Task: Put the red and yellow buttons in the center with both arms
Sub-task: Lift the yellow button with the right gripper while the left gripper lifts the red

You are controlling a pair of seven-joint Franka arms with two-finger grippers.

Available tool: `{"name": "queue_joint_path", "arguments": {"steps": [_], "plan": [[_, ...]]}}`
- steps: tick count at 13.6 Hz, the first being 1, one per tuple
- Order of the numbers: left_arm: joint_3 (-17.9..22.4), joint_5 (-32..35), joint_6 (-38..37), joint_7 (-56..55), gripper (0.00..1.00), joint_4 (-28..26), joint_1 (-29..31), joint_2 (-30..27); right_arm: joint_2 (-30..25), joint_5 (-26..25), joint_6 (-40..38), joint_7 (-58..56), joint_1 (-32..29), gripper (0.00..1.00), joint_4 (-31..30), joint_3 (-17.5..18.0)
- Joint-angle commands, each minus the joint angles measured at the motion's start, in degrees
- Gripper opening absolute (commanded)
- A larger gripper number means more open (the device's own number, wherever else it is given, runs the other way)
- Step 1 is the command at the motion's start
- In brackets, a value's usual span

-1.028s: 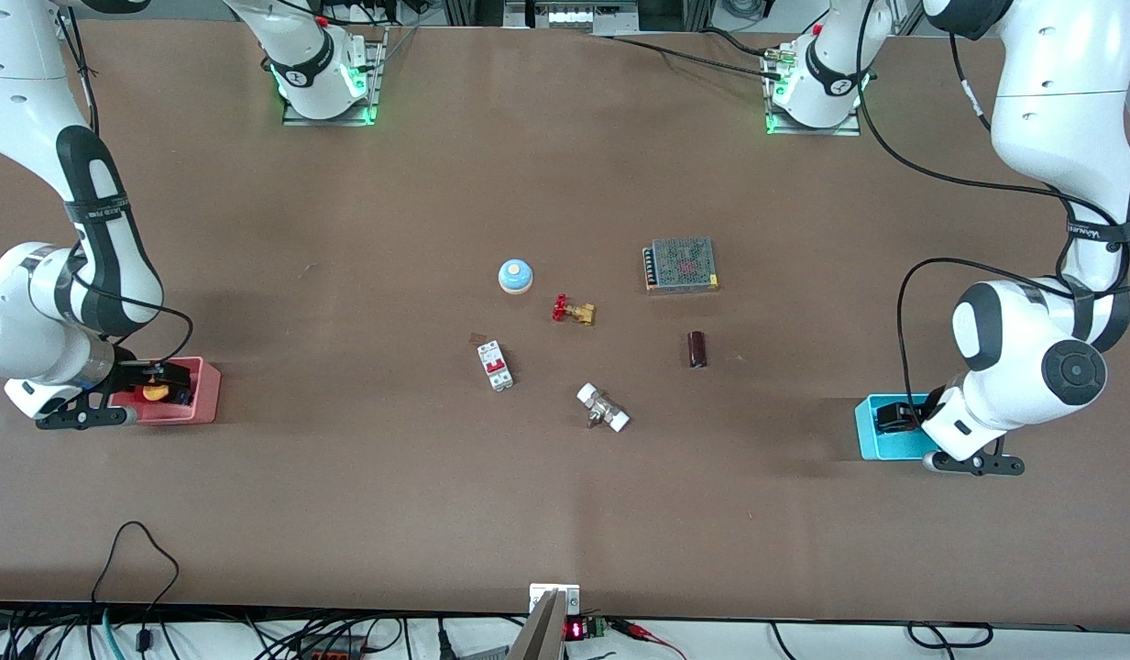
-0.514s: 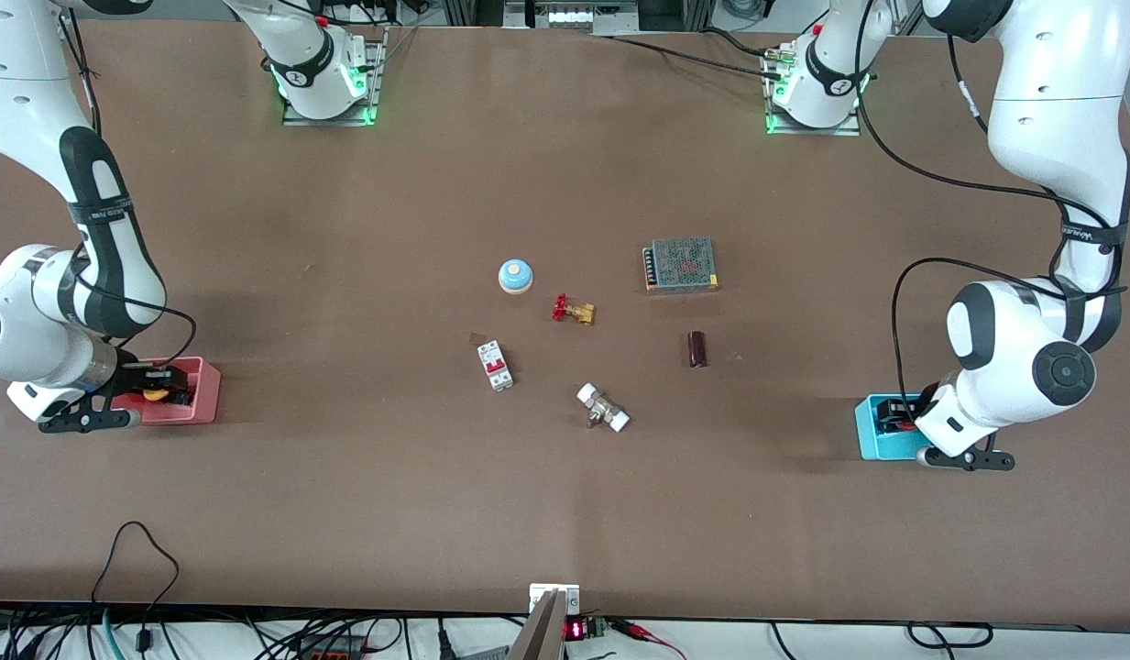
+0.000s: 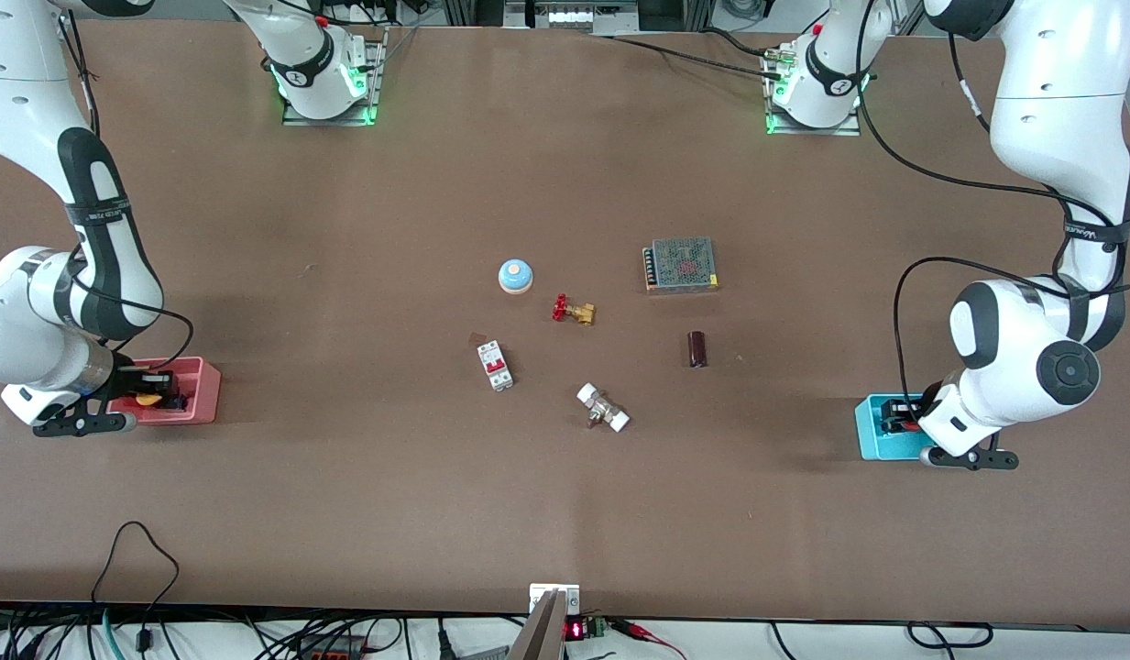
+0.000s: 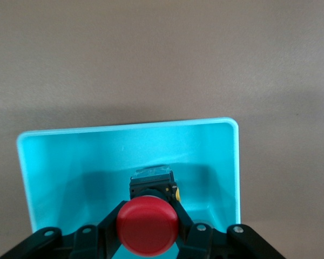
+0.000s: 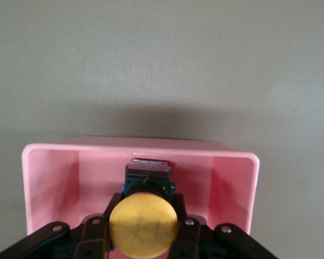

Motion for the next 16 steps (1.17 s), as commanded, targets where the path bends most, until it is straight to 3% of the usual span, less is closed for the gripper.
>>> {"name": "queue_joint_path", "arguments": {"steps": [1,6,10,13,16], "plan": [[-0.04,-0.24,-4.39,0.07,0.31,0.44,0.08,-4.55,-3.02,-0.99,-4.8,-0.51,-0.14,0.24,1.43,0.57],[-1.01,-0.24,-10.99,-4.66,0.3,1.5,-2.98,-8.86,-13.22,0.15,-17.38,3.16,3.89,0.23,0.9,2.5],[-1.53,-0.41,-12.32,-13.7,0.3,0.53,-8.61,-8.78,-13.41,2.87,-18.1,14.23,9.08,0.23,-1.82,6.19],[-1.53,-0.94,-11.62,-19.6,0.3,-0.08,-12.3,-7.64,-10.95,2.87,-17.57,17.07,14.0,0.23,-1.83,6.37],[-1.62,-1.03,-4.53,-25.14,0.3,-3.67,-15.55,-6.93,-6.39,2.96,-14.07,17.07,16.99,0.23,-1.83,6.37]]}}
